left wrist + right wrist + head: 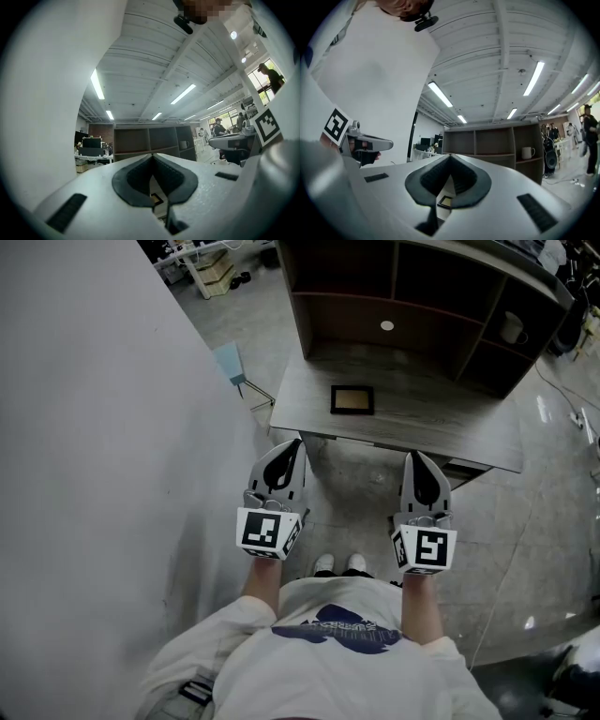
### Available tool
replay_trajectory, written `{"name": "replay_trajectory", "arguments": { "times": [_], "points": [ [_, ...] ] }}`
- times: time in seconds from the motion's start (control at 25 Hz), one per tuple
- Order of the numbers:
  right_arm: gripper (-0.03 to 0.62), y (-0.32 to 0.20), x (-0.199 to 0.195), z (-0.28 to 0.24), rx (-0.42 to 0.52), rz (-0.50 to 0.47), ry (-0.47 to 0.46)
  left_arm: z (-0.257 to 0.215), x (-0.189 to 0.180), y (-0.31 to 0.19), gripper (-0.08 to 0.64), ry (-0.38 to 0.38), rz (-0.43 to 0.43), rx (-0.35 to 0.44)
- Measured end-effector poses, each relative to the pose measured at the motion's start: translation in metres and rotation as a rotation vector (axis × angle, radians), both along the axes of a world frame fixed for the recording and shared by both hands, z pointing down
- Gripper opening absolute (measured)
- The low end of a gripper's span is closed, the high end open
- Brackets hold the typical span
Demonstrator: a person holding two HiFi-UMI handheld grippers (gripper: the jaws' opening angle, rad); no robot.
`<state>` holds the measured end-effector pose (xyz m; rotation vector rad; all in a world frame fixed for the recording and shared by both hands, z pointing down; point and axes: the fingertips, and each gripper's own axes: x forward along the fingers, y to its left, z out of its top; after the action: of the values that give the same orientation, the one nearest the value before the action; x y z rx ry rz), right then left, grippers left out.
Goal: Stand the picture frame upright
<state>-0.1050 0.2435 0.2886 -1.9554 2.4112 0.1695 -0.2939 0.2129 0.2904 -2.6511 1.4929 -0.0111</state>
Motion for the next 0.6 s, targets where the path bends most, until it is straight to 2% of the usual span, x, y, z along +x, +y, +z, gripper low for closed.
{"name": "replay_trajectory", "arguments": {
  "times": [0.08,0.16,0.2,0.28,0.48,0.52,0.6],
  "points": [
    [0.0,0.0,0.015,-0.003,-0.001,-0.004,-0.062,-0.002,0.004,-0.002,0.006,0.022,0.013,-0.02],
    [0.083,0.0,0.03,-0.005,-0.002,-0.012,-0.109,-0.005,0.008,-0.004,0.006,0.043,0.027,-0.033],
    [0.097,0.0,0.036,-0.007,-0.002,-0.015,-0.123,-0.006,0.01,-0.005,0.006,0.052,0.034,-0.041],
    [0.103,-0.001,0.047,-0.008,0.001,-0.027,-0.138,-0.007,0.016,-0.006,0.006,0.068,0.051,-0.056],
    [0.169,-0.005,0.065,-0.003,-0.027,-0.078,-0.163,-0.002,0.036,-0.006,0.011,0.089,0.075,-0.08],
    [0.178,-0.006,0.068,-0.001,-0.034,-0.092,-0.164,0.0,0.041,-0.007,0.024,0.079,0.076,-0.085],
    [0.209,-0.01,0.073,0.002,-0.051,-0.123,-0.171,0.004,0.05,-0.008,0.122,0.051,0.084,-0.098]
  ]
}}
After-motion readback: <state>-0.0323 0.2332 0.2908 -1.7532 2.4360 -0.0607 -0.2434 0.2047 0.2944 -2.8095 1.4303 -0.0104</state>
